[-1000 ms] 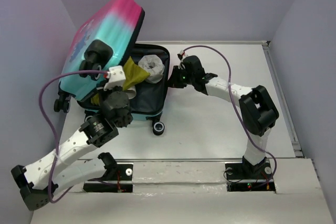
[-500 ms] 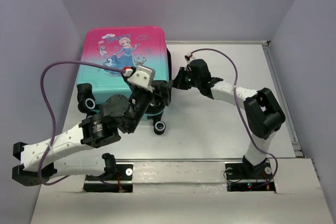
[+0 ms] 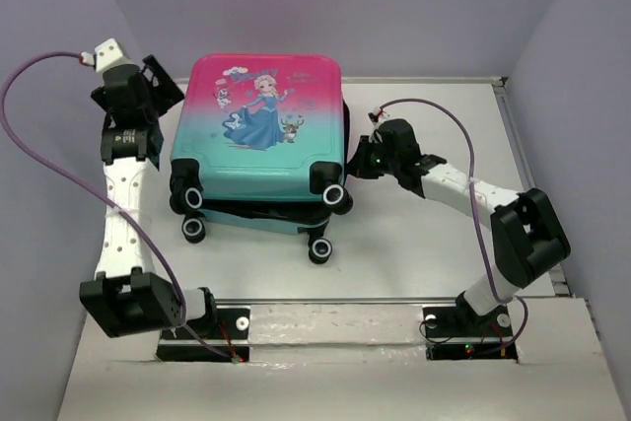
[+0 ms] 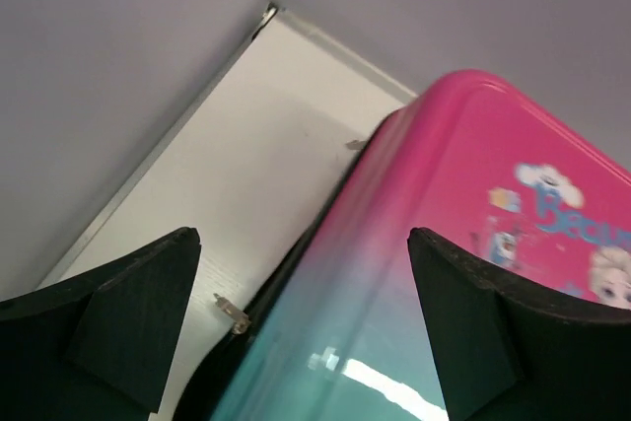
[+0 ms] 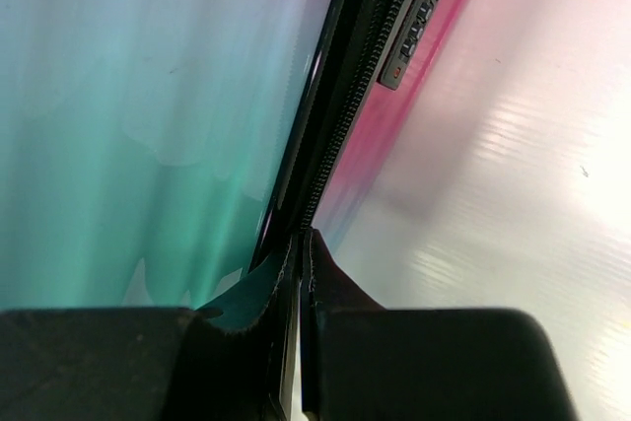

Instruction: Pack the luggage

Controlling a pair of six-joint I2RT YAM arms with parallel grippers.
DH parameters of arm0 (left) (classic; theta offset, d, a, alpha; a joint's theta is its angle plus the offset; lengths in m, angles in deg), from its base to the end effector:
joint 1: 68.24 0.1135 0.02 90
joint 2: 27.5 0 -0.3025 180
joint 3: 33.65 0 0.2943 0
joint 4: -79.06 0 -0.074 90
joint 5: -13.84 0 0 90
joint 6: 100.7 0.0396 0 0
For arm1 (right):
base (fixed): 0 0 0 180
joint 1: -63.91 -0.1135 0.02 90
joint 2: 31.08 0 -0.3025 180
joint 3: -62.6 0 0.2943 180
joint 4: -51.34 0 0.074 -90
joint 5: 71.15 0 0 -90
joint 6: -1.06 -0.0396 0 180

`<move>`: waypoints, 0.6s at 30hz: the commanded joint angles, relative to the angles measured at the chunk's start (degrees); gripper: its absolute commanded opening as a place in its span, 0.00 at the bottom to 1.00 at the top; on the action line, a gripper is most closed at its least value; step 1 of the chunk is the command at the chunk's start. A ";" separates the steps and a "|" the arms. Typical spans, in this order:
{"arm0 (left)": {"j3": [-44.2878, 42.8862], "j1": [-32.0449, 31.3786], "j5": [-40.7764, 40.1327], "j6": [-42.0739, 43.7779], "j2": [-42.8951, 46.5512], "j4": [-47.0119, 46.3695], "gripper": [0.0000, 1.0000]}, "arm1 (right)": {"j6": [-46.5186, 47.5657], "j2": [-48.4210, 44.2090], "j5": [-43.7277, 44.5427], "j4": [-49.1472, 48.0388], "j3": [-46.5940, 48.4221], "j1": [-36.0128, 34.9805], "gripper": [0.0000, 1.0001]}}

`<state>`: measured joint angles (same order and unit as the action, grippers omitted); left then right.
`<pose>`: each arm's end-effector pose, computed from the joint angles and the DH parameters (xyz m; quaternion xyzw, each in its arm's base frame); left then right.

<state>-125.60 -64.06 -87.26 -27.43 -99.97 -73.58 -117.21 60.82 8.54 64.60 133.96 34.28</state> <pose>0.3167 0.0308 0.4846 -0.1987 0.7265 0.0010 0.6578 0.3437 0.2037 0.2497 -0.0527 0.8780 0.2964 0.3721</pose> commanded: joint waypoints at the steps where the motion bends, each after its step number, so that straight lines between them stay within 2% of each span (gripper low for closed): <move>1: 0.90 9.00 16.72 -6.38 -3.20 0.05 0.99 | 3.66 -7.24 3.90 1.84 -1.23 6.41 0.07; 3: 3.87 9.00 19.07 -7.52 -3.56 -1.70 0.99 | 5.15 -8.66 4.32 2.98 -2.02 9.57 0.09; 4: 4.94 8.91 18.83 -7.96 -3.12 -3.54 0.99 | 5.33 -9.36 6.77 4.03 -2.11 10.46 0.19; 6: 7.23 9.26 15.77 -8.14 -2.68 -4.69 0.99 | 5.51 -12.08 8.02 5.09 -2.64 12.56 0.32; 7: 7.58 9.44 15.05 -7.79 -2.94 -5.13 0.99 | 5.51 -12.88 7.50 5.70 -2.90 14.84 0.51; 10: 8.20 9.88 14.08 -7.18 -5.22 -4.69 0.99 | 6.12 -14.90 8.72 7.29 -1.94 16.97 0.75; 12: 9.43 9.88 13.82 -7.35 -6.46 -5.31 0.99 | 6.04 -14.99 8.90 7.56 -1.59 17.67 0.72; 13: 9.60 10.05 13.29 -7.18 -7.76 -5.66 0.99 | 5.86 -14.65 8.46 7.56 -1.41 17.67 0.54; 15: 10.30 10.31 8.41 -6.82 -8.83 -5.92 0.99 | 5.42 -12.11 7.94 7.56 -0.10 17.67 0.29; 16: 10.83 10.66 6.98 -6.82 -9.09 -6.45 0.99 | 5.42 -10.61 5.84 7.47 0.78 17.67 0.13; 18: 13.54 12.68 6.08 -8.14 -8.92 -8.03 0.99 | 4.64 -7.54 3.55 7.64 3.77 17.67 0.09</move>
<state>-116.03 -53.94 -76.79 -34.20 -108.49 -78.00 -112.47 48.73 15.32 71.72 132.84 52.38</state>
